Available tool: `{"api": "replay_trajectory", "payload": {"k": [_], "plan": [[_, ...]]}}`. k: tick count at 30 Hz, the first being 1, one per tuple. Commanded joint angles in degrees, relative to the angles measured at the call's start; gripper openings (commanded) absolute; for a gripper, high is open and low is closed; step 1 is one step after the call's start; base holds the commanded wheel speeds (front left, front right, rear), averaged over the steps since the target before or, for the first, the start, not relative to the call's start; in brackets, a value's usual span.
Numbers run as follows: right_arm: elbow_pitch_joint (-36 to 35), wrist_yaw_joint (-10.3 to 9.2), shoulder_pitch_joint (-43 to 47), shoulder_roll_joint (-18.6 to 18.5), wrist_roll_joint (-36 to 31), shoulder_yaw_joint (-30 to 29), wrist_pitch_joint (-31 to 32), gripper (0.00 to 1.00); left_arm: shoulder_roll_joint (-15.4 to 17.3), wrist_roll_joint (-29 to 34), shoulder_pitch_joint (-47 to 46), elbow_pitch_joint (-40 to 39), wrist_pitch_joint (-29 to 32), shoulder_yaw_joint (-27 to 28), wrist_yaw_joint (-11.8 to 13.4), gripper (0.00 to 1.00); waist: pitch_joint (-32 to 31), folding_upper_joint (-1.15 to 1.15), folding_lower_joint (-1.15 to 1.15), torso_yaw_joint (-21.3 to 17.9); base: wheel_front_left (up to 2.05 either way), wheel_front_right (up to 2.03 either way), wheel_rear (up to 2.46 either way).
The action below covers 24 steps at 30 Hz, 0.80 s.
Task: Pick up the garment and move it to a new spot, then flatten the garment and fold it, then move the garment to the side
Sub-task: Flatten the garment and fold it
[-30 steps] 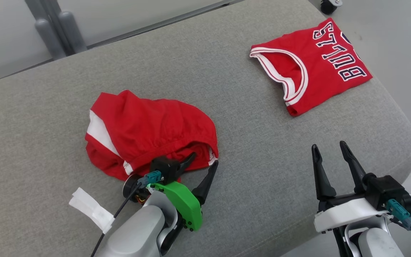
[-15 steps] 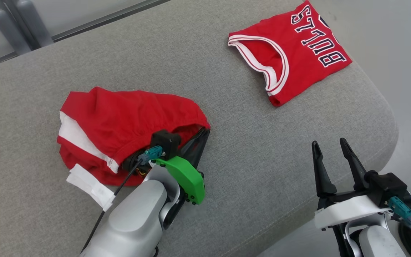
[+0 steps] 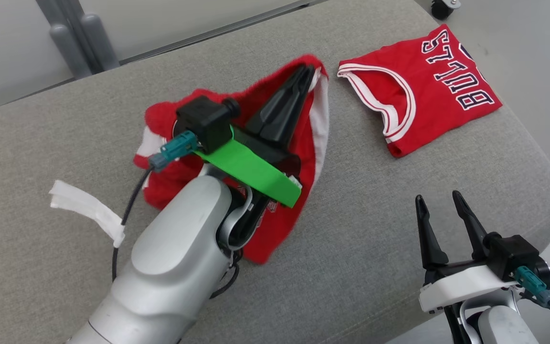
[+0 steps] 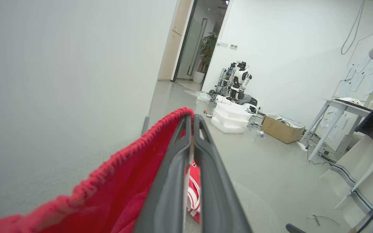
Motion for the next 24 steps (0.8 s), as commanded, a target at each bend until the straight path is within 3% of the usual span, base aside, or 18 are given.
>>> {"api": "replay_trajectory", "payload": {"k": [1, 5, 9, 13, 24], "plan": [[0.11, -0.11, 0.83, -0.07, -0.60, -0.06, -0.15, 1.00, 0.18, -1.61, -1.22, -2.83, 0.00, 0.97, -0.22, 0.00, -1.74, 0.00, 0.00, 1.86, 0.00, 0.00, 0.00], [0.06, -0.11, 1.23, -0.05, -0.93, -0.15, -0.15, 1.00, 0.24, -4.74, -2.30, -12.21, 0.00, 4.89, -0.42, 0.00, -2.91, 0.00, 0.00, 3.93, 0.00, 0.00, 0.00], [0.15, -0.11, 2.06, -0.12, -1.02, -0.34, -0.15, 1.00, 0.22, -3.94, 0.54, -14.28, 0.03, 7.16, 1.11, 0.00, -3.84, 0.00, 0.00, 6.67, 0.00, 0.00, 0.00], [0.25, -0.11, 1.70, -0.08, -1.00, 0.14, -0.15, 1.00, 0.46, -2.07, 6.21, -8.83, 0.03, 8.11, 3.08, 0.00, -4.30, 0.00, 0.00, 9.52, 0.00, 0.00, 0.00], [0.69, -0.11, 1.86, -0.09, -1.43, 0.39, -0.15, 1.00, 5.05, -6.74, 19.05, 11.29, 0.19, 10.80, 1.38, 0.00, -4.89, 0.00, 0.00, 15.35, 0.00, 0.00, 0.00]]}}
